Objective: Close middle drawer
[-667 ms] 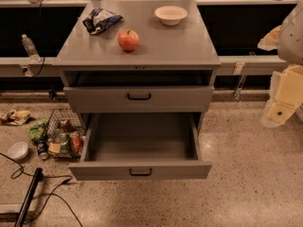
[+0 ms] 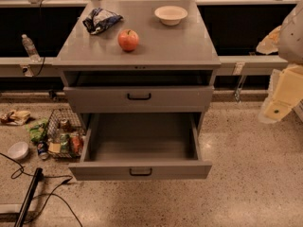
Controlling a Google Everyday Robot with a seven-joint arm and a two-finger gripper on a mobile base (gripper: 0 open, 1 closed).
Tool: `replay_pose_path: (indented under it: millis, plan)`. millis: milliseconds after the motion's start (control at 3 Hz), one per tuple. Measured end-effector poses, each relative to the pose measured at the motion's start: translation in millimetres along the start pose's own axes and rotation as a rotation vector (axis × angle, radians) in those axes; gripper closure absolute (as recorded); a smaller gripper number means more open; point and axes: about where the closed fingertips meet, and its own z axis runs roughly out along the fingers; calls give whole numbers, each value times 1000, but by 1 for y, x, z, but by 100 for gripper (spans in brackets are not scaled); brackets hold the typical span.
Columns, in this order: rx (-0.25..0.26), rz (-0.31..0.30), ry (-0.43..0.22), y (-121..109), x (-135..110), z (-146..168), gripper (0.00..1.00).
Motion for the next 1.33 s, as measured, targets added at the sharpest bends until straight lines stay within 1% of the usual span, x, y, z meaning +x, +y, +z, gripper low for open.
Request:
replay_pose_path:
  millis: [333,667,1000,1333]
  plan:
    - [-18,27,-41,6,1,22,36]
    - [-97,71,-164,32,1,89,59]
    - [-159,-10,-279,62,-4,175,83]
    - [-148,-142,-321,78,-16,249,100]
